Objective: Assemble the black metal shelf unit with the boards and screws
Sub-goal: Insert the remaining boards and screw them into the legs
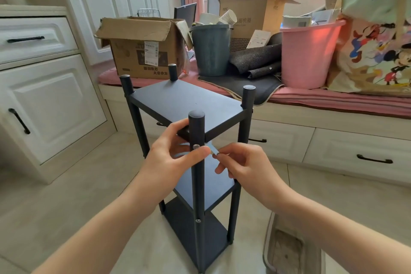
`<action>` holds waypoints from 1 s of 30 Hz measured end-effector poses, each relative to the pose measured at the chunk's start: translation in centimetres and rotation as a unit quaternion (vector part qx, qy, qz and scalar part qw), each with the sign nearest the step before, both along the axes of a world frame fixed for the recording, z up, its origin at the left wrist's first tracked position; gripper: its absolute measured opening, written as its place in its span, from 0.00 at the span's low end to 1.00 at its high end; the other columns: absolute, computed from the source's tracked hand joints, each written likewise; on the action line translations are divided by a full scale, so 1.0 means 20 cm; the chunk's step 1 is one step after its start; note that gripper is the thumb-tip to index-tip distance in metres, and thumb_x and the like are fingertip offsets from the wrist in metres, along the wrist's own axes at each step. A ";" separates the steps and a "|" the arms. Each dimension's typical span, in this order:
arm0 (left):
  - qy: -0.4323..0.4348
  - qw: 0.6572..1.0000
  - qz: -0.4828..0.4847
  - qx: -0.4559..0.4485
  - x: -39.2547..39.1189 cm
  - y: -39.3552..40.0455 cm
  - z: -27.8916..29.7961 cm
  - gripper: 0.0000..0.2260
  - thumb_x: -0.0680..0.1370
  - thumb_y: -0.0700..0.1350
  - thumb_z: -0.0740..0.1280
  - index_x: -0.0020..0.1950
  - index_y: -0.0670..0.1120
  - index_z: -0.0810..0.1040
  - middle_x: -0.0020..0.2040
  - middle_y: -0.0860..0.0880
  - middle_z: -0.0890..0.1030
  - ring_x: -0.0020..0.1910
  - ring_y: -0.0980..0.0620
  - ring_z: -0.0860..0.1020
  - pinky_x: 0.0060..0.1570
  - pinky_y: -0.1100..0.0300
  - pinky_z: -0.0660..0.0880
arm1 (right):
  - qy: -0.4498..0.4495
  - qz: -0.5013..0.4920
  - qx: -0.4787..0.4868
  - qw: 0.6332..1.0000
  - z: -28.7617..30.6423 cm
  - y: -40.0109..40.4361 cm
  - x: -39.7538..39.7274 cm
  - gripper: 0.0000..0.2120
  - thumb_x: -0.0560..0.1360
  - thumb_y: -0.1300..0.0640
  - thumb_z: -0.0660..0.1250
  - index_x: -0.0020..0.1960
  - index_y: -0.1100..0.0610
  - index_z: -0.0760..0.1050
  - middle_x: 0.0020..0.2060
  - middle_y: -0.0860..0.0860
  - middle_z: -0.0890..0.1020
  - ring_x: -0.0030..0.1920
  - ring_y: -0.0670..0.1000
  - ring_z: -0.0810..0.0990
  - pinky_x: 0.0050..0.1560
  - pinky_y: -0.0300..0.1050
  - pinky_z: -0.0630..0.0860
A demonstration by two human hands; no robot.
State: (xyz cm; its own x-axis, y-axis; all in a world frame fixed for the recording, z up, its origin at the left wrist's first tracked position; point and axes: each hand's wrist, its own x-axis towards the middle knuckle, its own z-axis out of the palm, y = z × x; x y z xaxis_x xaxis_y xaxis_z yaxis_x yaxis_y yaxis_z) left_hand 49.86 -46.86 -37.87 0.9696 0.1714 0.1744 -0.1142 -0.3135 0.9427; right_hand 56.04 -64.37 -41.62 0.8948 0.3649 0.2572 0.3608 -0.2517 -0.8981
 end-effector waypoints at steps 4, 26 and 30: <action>0.003 0.998 0.004 -0.061 0.01 0.02 0.01 0.28 0.63 0.57 0.75 0.63 0.59 0.78 0.53 0.56 0.85 0.58 0.53 0.82 0.67 0.52 0.74 | -0.002 0.001 0.013 1.000 0.01 0.02 0.00 0.07 0.79 0.59 0.66 0.54 0.59 0.81 0.37 0.49 0.84 0.34 0.40 0.80 0.37 0.31 0.74; -0.032 0.978 -0.068 -0.197 0.06 0.08 -0.02 0.25 0.59 0.49 0.79 0.56 0.54 0.84 0.51 0.46 0.87 0.52 0.48 0.85 0.53 0.63 0.80 | -0.057 -0.017 0.064 0.996 0.00 0.07 0.02 0.08 0.78 0.60 0.67 0.55 0.58 0.83 0.40 0.48 0.85 0.43 0.45 0.83 0.44 0.34 0.78; -0.034 0.973 -0.077 -0.215 0.06 0.08 -0.03 0.22 0.59 0.48 0.79 0.53 0.55 0.86 0.51 0.45 0.86 0.52 0.47 0.85 0.52 0.63 0.80 | -0.055 -0.008 0.073 0.996 -0.01 0.08 0.02 0.08 0.78 0.62 0.66 0.55 0.57 0.82 0.42 0.48 0.85 0.43 0.45 0.83 0.45 0.34 0.78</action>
